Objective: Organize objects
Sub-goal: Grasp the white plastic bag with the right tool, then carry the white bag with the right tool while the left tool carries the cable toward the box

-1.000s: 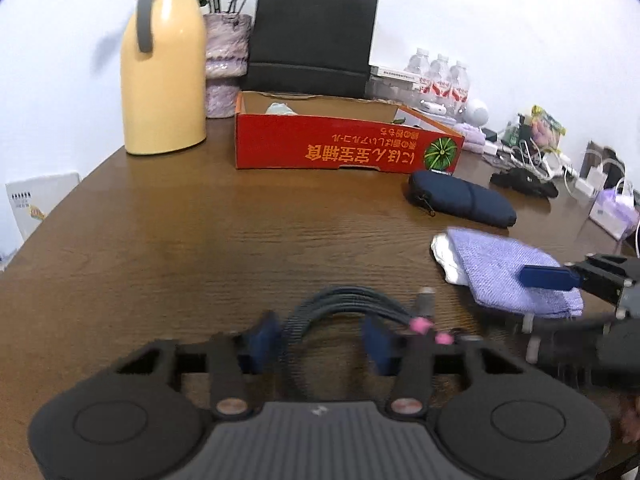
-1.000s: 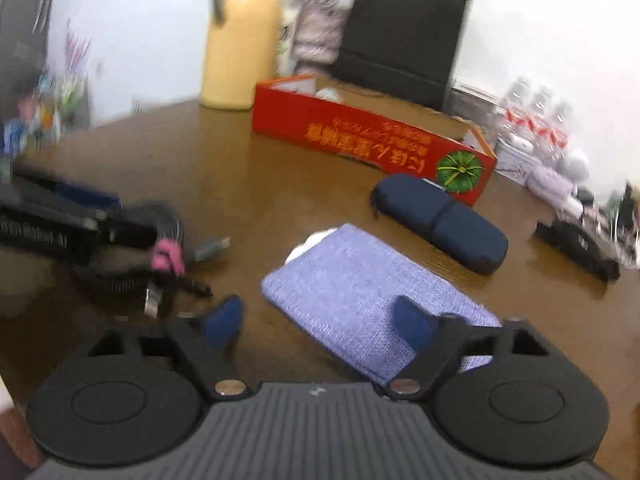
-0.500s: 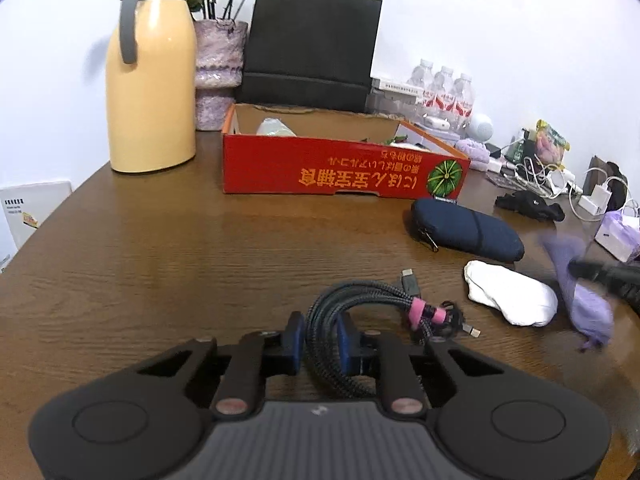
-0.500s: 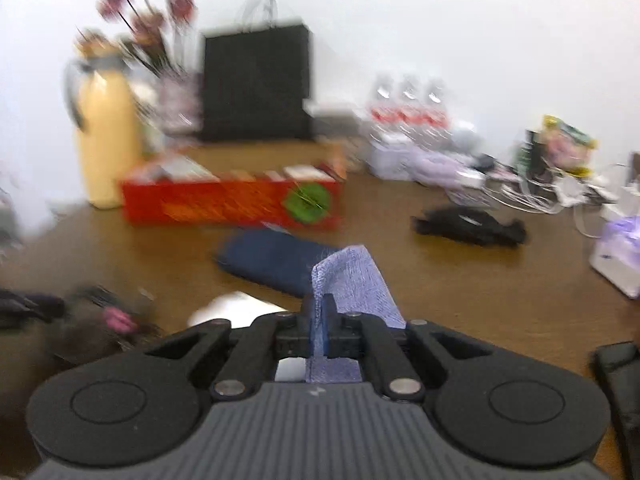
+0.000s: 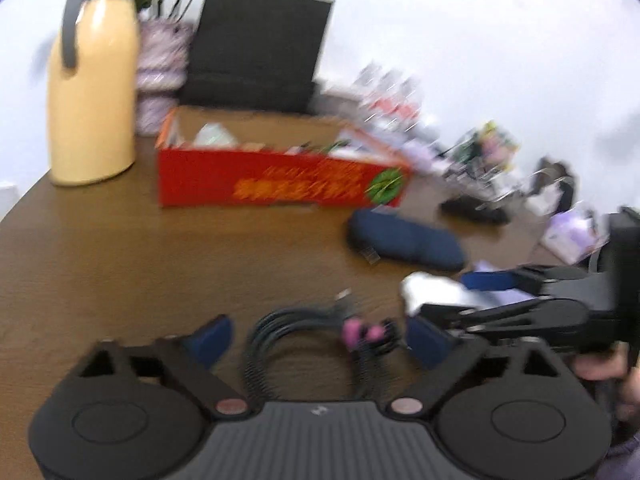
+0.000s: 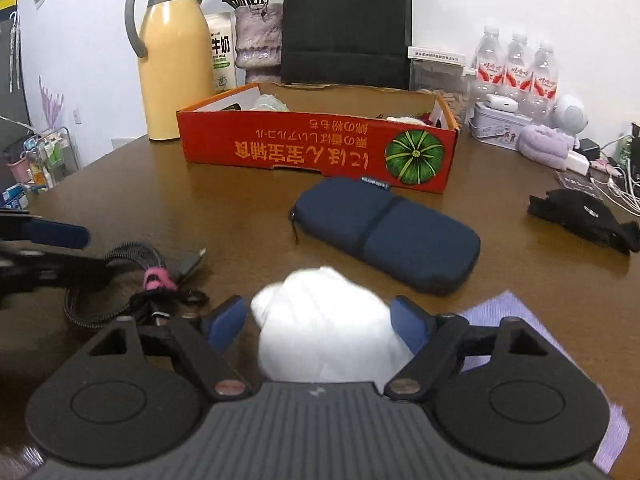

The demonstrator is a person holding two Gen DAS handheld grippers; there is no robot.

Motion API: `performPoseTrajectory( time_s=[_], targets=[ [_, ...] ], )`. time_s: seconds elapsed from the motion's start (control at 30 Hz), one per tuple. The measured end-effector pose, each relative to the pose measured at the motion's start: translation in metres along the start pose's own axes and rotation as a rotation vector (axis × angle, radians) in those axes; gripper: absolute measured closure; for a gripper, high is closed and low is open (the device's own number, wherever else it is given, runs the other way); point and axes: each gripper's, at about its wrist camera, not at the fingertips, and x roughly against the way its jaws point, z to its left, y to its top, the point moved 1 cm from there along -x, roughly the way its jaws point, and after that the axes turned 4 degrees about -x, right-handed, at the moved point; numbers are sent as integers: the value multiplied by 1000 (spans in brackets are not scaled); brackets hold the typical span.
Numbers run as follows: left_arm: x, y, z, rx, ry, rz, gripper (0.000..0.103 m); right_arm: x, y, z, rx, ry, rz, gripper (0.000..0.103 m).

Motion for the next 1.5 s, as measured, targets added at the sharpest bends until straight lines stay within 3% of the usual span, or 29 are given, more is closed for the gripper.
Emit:
performPoseTrajectory(
  time_s=[0.07, 0.17, 0.2, 0.27, 0.43, 0.53, 0.57, 0.7, 0.77, 0.87, 1.0, 1.07, 1.33, 1.5],
  targets=[
    [-5, -1, -9, -69, 5, 11, 0, -4, -1, -6, 6, -3, 8, 5],
    [-25, -6, -18, -133, 74, 88, 0, -9, -9, -12, -5, -3, 57, 5],
    [-31, -8, -17, -140, 66, 110, 2, -6, -12, -12, -11, -8, 49, 6],
    [-35, -11, -16, -129, 76, 126, 12, 1, -14, -13, -31, -9, 36, 24],
    [-23, -15, -13, -78, 95, 90, 15, 16, -19, -9, -87, 26, 14, 35],
    [-6, -22, -20, -74, 113, 66, 15, 33, -28, 4, -115, 56, -33, 49],
    [1, -24, -24, -72, 116, 60, 15, 39, -30, 10, -108, 55, -42, 55],
    [24, -32, -32, -60, 117, 43, 15, 58, -43, 40, -42, 65, -50, 57],
    [34, -34, -34, -62, 131, 33, 15, 70, -48, 54, -1, 39, -64, 64],
    [47, -36, -35, -58, 130, 15, 15, 92, -54, 71, 59, -7, -159, 62],
    [53, -40, -35, -51, 142, 11, 15, 82, -64, 88, 98, 26, -109, 60],
    [59, -42, -35, -48, 138, 3, 15, 85, -62, 90, 63, 24, -109, 71],
    [80, -30, -16, -17, 119, -66, 15, 122, -38, 81, -61, 54, -231, 73],
    [80, 12, -3, -35, 87, -128, 15, 145, -2, 52, -194, 150, -352, 73]
  ],
)
